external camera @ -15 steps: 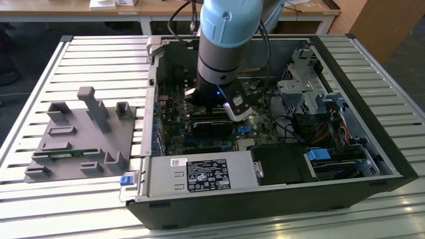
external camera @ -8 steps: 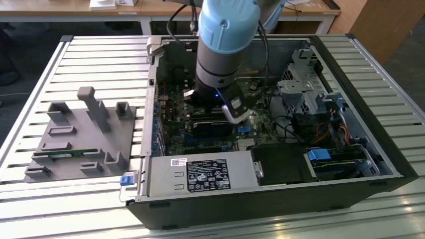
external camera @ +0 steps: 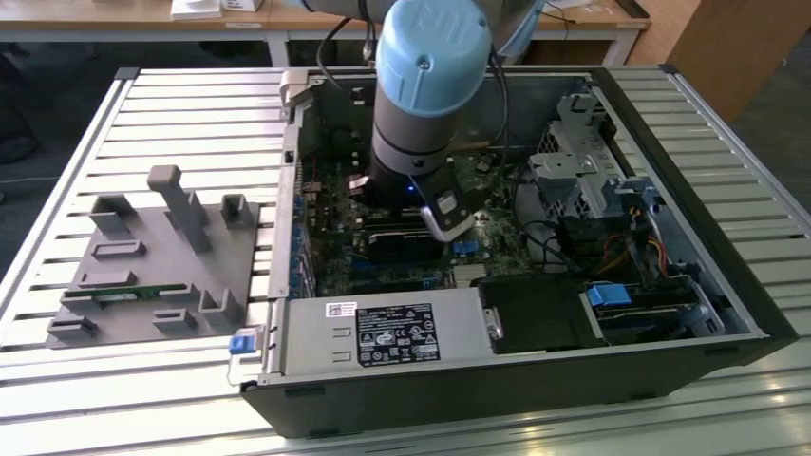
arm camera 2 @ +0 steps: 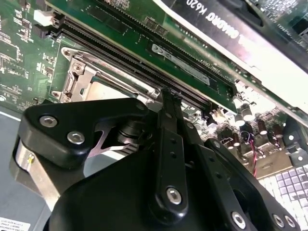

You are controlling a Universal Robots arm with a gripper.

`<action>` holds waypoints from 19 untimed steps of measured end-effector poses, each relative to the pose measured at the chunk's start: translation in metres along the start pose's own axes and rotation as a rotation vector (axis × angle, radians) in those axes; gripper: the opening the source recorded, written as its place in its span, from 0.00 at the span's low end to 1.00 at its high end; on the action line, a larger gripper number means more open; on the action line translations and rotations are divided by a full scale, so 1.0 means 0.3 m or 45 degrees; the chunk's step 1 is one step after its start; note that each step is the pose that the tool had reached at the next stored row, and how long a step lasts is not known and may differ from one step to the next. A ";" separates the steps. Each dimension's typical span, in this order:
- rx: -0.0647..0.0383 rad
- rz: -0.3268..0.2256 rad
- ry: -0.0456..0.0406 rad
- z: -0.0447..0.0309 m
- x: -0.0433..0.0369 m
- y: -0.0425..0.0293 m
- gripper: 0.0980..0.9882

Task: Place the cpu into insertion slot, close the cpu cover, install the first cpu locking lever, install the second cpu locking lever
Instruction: 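Install the second cpu locking lever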

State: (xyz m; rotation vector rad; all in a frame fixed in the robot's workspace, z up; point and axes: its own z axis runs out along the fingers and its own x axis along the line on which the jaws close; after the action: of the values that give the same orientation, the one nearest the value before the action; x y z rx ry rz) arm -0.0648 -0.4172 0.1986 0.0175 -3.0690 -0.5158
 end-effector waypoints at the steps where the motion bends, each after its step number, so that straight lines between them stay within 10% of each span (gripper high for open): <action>1: -0.004 0.000 0.000 0.003 0.000 -0.001 0.03; 19: -0.071 -0.002 0.000 0.041 0.016 -0.005 0.03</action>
State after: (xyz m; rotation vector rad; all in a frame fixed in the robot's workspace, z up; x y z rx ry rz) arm -0.0699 -0.4147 0.1866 0.0187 -3.0535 -0.6018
